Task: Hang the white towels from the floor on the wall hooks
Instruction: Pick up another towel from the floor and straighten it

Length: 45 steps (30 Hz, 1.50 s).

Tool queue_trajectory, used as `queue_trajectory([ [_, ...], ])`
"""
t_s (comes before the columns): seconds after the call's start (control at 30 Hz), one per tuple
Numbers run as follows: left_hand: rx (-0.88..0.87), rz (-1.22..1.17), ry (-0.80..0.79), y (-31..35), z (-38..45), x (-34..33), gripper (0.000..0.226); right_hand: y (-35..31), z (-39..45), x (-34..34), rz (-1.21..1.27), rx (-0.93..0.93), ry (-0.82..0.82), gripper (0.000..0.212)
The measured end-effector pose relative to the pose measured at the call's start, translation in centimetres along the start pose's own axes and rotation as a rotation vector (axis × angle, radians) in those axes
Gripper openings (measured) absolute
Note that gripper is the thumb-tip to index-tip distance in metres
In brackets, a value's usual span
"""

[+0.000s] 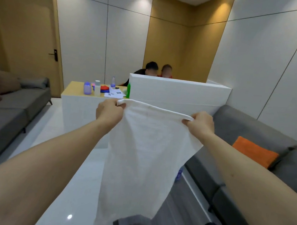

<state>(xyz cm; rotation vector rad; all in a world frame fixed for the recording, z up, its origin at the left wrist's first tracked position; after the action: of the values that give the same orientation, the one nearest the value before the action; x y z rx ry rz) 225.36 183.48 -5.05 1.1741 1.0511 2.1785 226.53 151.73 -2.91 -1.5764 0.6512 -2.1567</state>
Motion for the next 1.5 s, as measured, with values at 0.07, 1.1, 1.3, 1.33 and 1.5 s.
queue_trajectory([
  [0.07,0.041,0.001,-0.010,-0.8,3.8,-2.4,0.027,-0.1,4.9,-1.7,-0.024,0.009,-0.010,0.021],
  [1.1,0.129,0.420,-0.225,-7.8,-25.3,-16.0,0.025,29.1,-9.4,-7.2,-0.306,0.247,-0.216,0.020],
  [1.3,0.200,0.542,-0.501,-13.0,-42.5,-19.9,0.023,40.9,-23.4,-9.4,-0.435,0.180,-0.466,0.024],
  [1.33,0.229,0.557,-0.551,-14.1,-44.9,-20.6,0.024,42.6,-25.4,-9.9,-0.450,0.167,-0.514,0.025],
  [1.5,0.360,0.628,-0.790,-19.7,-57.0,-22.8,0.024,49.7,-35.9,-13.0,-0.576,0.084,-0.857,0.021],
])
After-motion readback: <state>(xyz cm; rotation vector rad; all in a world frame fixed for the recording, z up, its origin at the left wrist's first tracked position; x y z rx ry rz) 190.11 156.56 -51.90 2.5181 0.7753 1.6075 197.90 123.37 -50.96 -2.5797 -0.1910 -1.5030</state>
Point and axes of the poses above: each hand's wrist, its own z-axis towards the middle knuckle, its own x-axis out of the back of the hand, y = z × x, the point moved 3 cm from there along z, towards the middle knuckle, and after that the axes turned 4 degrees about -y, right-handed, at the moved point
